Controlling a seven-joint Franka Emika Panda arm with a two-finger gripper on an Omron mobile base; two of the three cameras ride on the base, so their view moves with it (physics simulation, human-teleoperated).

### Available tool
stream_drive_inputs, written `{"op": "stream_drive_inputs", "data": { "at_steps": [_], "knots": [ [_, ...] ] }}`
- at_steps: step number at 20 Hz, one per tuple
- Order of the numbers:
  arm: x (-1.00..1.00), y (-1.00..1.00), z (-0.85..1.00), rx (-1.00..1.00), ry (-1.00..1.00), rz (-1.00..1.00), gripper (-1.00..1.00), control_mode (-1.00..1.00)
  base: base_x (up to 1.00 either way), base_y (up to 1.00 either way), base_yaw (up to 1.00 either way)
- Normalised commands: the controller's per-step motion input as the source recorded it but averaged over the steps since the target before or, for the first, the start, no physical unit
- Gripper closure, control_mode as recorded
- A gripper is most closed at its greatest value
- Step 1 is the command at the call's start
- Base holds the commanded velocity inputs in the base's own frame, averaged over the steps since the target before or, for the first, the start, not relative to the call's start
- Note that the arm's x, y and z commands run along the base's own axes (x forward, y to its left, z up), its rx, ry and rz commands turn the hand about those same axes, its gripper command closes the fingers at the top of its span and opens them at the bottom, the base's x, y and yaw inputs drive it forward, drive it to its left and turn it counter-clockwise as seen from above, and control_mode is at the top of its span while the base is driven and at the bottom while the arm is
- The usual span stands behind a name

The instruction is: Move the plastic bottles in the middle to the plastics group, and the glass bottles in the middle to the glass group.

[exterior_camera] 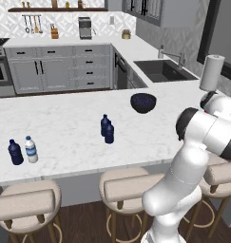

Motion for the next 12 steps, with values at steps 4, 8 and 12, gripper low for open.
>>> {"op": "stream_drive_inputs", "data": {
  "at_steps": [4,8,12],
  "knots": [
    [0.19,-0.17,-0.23,0.0,0.0,0.12,1.0,-1.0,0.0,0.0,0.0],
    [0.02,-0.06,-0.34,0.0,0.01,0.03,1.0,-1.0,0.0,0.0,0.0],
    [0.14,0.16,-0.29,-0.02,0.06,0.0,1.0,-1.0,0.0,0.0,0.0]
  ]
}}
